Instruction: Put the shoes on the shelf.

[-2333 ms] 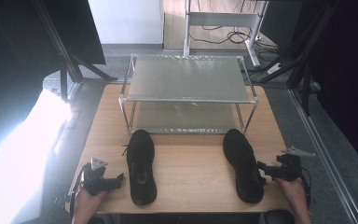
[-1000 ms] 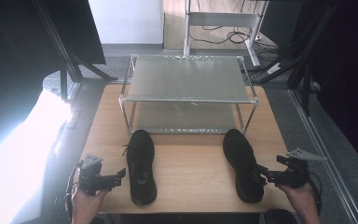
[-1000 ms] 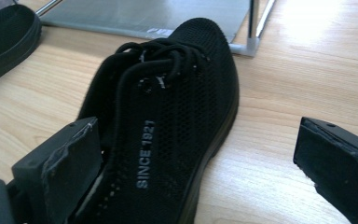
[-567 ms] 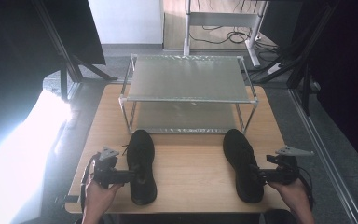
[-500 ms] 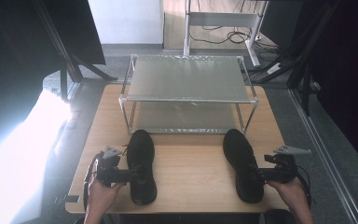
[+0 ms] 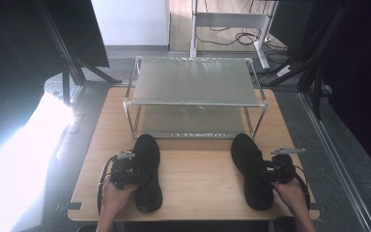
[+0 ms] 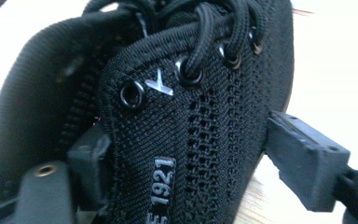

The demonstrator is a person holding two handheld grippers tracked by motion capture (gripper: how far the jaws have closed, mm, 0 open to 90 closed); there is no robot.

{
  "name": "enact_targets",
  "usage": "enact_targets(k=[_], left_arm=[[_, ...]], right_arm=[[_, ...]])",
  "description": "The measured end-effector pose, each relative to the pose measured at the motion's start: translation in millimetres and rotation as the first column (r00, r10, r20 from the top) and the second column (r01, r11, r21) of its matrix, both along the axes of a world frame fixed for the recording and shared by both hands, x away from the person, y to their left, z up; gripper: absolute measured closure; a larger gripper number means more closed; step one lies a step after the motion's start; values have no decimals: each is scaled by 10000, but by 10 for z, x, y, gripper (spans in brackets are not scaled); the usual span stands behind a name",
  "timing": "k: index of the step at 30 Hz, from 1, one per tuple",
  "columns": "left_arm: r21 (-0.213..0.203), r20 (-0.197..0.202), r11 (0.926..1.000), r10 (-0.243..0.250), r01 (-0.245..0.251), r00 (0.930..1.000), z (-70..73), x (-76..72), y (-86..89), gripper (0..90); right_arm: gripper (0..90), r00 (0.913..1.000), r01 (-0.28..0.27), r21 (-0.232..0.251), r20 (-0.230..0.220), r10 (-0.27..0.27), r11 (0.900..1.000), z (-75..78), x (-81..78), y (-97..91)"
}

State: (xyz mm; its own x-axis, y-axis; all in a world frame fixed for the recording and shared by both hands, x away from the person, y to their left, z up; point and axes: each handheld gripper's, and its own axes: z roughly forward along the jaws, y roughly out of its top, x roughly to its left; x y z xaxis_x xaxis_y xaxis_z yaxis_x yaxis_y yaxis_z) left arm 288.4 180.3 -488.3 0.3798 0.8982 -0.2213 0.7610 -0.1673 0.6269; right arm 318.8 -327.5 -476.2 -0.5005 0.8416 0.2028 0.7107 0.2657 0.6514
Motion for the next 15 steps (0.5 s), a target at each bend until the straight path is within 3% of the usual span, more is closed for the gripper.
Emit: enact_targets(k=[8, 10, 11, 12, 15], left_arm=[[448, -51, 9989, 144, -141, 9999, 41, -27, 8, 215], [653, -61, 9976, 248, -244, 9997, 65, -51, 5, 319], [786, -54, 9965, 274, -269, 9996, 75, -60, 2, 319], [1047, -33, 9940, 311, -306, 9995, 91, -76, -3, 424], [1491, -3, 9881, 390, -385, 9992, 112, -104, -24, 483]], right_arm=[[469, 9985, 517, -623, 218, -504, 9967, 11, -32, -14], [544, 9964, 788, -768, 377, -761, 9939, 29, -56, -14], [544, 9964, 788, -768, 377, -761, 9939, 29, -56, -14], [603, 9950, 886, -821, 530, -845, 9927, 53, -75, -9], [625, 9934, 1005, -916, 649, -948, 9907, 57, -84, -5]])
